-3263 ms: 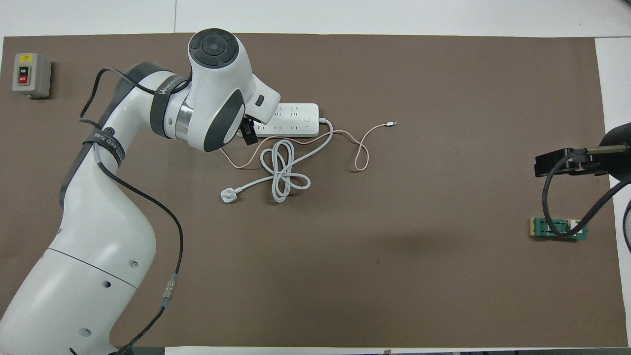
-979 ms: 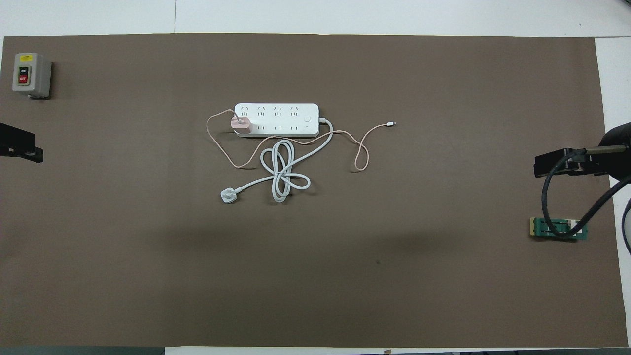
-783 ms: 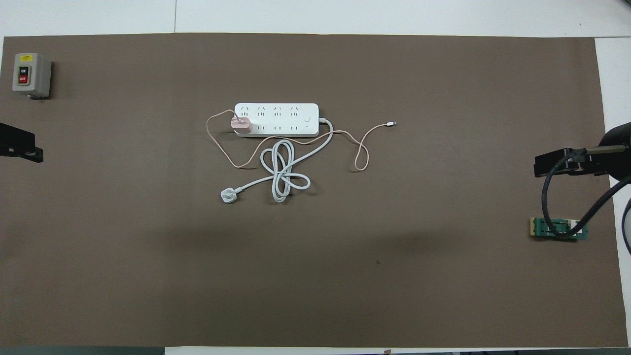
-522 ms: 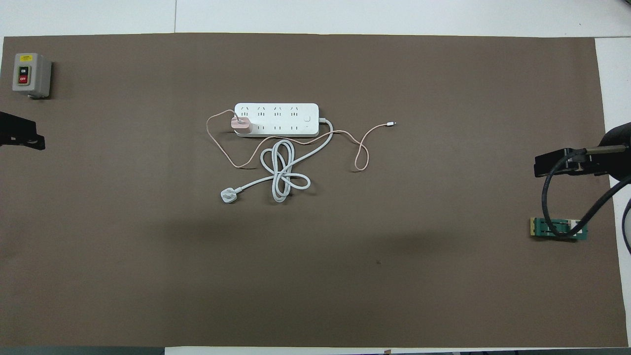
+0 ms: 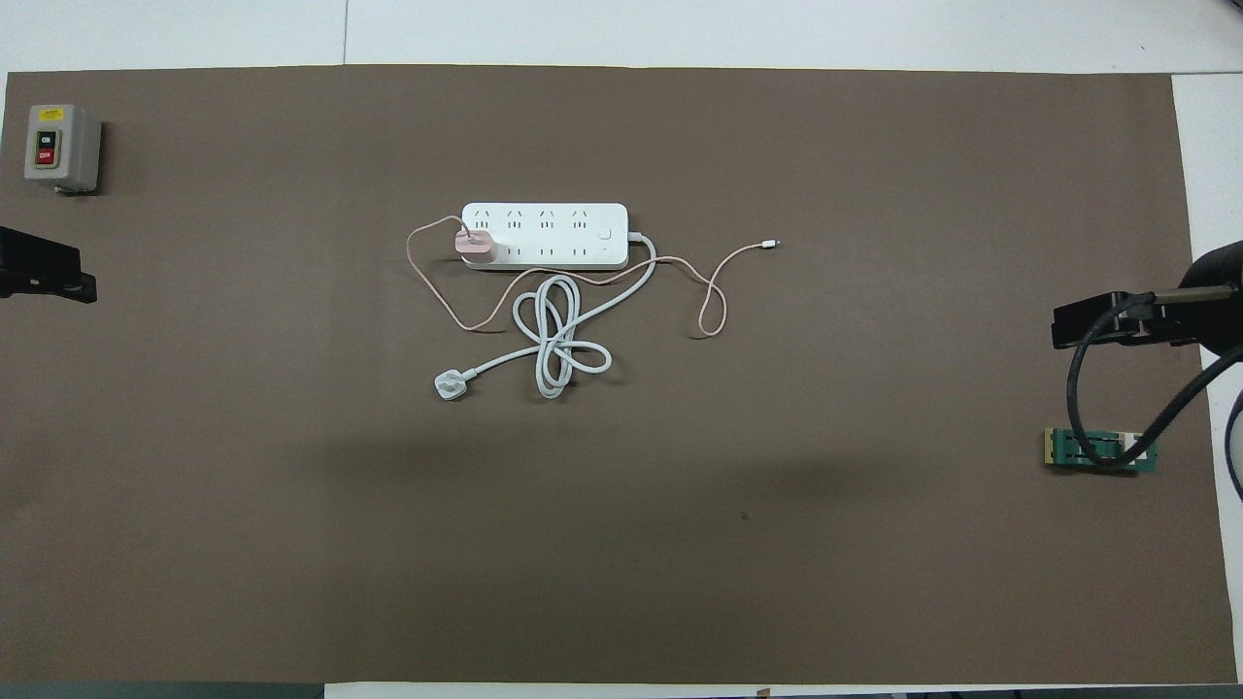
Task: Plug charger into power strip
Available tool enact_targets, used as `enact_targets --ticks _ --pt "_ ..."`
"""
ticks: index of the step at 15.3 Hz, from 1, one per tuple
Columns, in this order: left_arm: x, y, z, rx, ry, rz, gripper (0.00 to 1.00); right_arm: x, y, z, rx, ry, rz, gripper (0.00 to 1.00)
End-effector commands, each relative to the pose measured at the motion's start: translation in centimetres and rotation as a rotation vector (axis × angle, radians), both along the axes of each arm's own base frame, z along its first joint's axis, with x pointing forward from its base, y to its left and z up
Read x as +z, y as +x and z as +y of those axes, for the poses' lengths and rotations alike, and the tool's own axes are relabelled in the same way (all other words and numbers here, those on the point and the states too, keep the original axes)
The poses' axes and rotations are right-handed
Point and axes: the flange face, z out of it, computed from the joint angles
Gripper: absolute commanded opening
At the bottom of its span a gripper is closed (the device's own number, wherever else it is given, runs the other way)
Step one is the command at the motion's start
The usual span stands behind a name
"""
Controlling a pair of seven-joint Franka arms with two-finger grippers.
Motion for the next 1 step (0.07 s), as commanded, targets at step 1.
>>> enact_targets --ticks 1 --pt "-0.43 -0.72 0.1 -0.021 -0.007 -0.025 1.0 0.15 -0.37 0.0 -0.008 0.001 -0.006 1.0"
